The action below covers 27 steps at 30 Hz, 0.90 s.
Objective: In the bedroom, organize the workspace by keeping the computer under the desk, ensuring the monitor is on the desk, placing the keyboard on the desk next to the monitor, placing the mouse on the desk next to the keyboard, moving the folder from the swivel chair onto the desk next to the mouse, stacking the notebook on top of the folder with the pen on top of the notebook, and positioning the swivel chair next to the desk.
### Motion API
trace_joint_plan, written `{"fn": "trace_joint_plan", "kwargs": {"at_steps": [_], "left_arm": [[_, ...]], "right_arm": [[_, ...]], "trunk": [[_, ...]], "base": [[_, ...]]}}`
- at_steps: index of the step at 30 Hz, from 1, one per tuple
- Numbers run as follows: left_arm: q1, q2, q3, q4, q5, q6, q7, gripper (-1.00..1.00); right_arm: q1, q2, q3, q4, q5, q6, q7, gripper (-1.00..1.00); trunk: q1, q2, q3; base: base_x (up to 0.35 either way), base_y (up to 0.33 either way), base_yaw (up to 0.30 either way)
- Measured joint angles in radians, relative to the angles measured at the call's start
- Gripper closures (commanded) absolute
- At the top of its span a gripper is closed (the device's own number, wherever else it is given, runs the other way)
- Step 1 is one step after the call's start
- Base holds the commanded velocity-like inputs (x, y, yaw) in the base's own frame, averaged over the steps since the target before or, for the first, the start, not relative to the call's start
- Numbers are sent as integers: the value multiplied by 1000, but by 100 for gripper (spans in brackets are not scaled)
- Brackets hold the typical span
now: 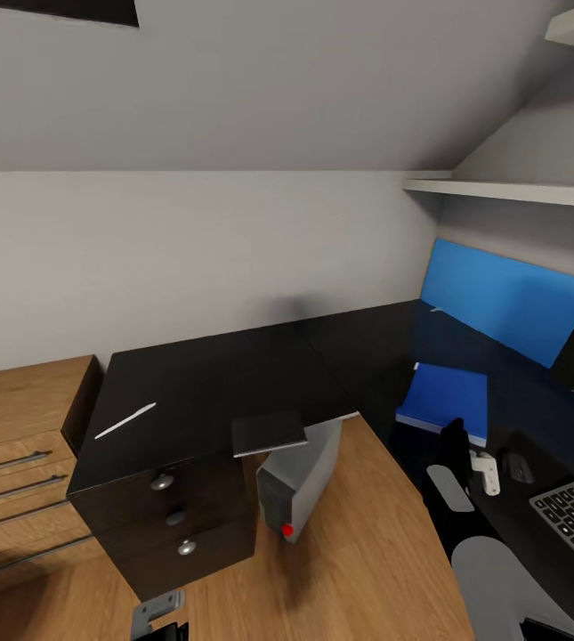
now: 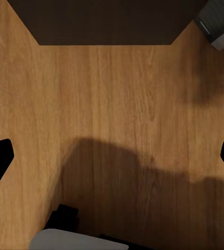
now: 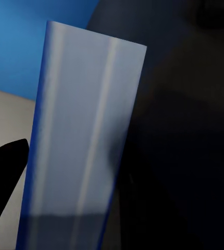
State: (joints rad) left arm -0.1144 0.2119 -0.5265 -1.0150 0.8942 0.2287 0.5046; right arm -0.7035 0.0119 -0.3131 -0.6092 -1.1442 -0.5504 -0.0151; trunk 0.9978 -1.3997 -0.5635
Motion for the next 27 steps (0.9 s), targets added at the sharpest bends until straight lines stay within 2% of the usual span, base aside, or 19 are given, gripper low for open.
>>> {"fn": "trace_joint_plan", "kwargs": {"at_steps": [4,11,27], "left_arm": [[0,1,1,4,-1,0,-1,-100],[0,0,1,70,-7,0,-4,-100],[0,0,2,77,-7,0,-6,-100]], "right_arm": [[0,0,0,0,0,0,-3,100],[0,0,0,0,0,1,-3,100],[0,0,0,0,0,2,-4,100]], "trunk": [[0,0,0],[0,0,0],[0,0,0]], "base": [[0,0,0],[0,-66,0],[0,-12,0]]}}
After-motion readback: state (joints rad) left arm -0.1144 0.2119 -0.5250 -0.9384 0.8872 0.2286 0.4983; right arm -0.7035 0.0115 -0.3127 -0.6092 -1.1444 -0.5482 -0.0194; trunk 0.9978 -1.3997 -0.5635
